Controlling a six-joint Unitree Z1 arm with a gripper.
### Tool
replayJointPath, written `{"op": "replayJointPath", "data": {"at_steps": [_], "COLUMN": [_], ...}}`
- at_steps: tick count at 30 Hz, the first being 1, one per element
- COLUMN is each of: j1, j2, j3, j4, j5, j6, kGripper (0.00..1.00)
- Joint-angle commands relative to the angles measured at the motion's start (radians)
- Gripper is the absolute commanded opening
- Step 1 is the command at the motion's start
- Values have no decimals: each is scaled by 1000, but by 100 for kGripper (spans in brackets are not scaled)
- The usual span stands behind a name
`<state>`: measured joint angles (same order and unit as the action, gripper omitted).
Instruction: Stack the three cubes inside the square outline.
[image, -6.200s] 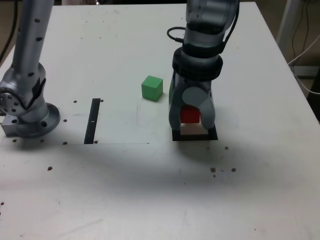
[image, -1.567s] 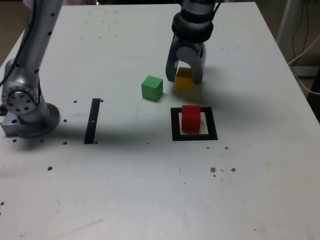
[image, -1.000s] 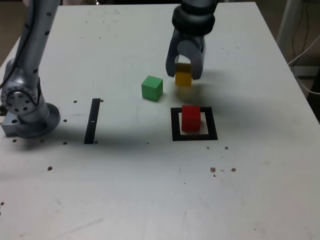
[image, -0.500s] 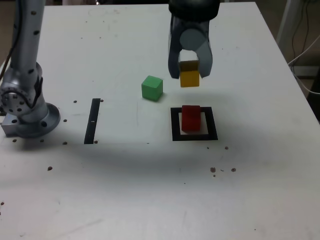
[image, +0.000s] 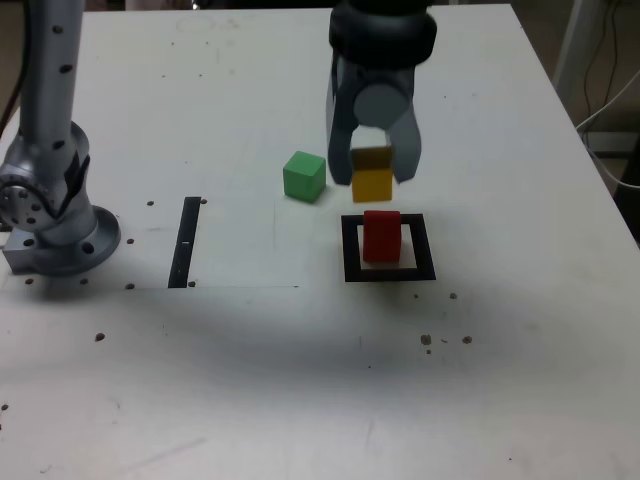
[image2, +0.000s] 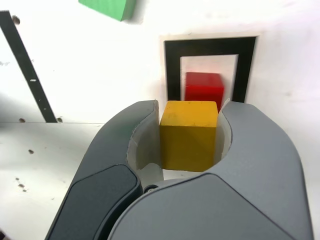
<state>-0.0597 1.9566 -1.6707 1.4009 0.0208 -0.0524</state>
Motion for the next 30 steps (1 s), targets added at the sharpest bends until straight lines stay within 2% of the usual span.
{"op": "replayJointPath", "data": {"at_steps": [1, 20, 22, 27, 28, 30], "j1": [-2, -6, -6, -5, -5, -3], "j2": [20, 91, 94, 101, 102, 101], "j3": [4, -7, -1, 19, 22, 27], "j4": [-5, -50, -59, -76, -77, -76], "j5": [-4, -17, -20, -31, -32, -32], "j6": [0, 12, 17, 33, 35, 35], "kGripper": [29, 30, 40, 84, 89, 92]}}
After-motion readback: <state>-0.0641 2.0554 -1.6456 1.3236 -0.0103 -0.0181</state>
